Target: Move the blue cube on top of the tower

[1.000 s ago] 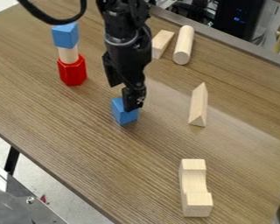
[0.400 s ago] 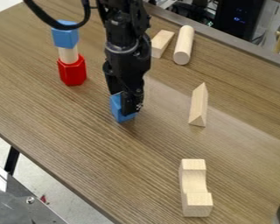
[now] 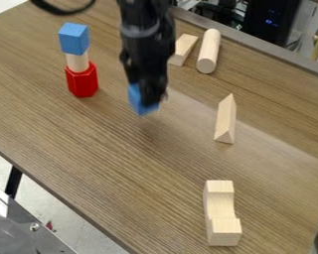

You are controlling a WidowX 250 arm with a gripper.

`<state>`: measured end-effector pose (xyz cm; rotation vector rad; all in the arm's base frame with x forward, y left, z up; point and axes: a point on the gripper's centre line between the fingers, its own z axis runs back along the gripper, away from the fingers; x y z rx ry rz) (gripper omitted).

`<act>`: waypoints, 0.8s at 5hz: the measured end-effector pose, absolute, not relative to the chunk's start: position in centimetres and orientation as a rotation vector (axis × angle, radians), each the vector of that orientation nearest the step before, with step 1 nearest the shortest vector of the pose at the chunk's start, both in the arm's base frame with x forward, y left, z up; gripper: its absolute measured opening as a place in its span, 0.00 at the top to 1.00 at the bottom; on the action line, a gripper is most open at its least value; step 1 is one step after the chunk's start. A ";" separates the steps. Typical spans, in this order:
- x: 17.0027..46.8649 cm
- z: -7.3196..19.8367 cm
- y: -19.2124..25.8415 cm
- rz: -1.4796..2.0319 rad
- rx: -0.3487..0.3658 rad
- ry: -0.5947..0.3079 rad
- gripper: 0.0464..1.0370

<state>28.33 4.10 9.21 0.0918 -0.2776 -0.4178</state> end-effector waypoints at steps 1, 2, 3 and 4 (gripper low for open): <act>29.3 13.5 5.3 -0.362 0.091 -0.369 0.48; 30.0 16.5 6.4 -0.338 0.076 -0.397 0.48; 30.2 18.2 8.3 -0.312 0.098 -0.351 0.48; 30.8 19.0 10.9 -0.232 0.088 -0.288 0.48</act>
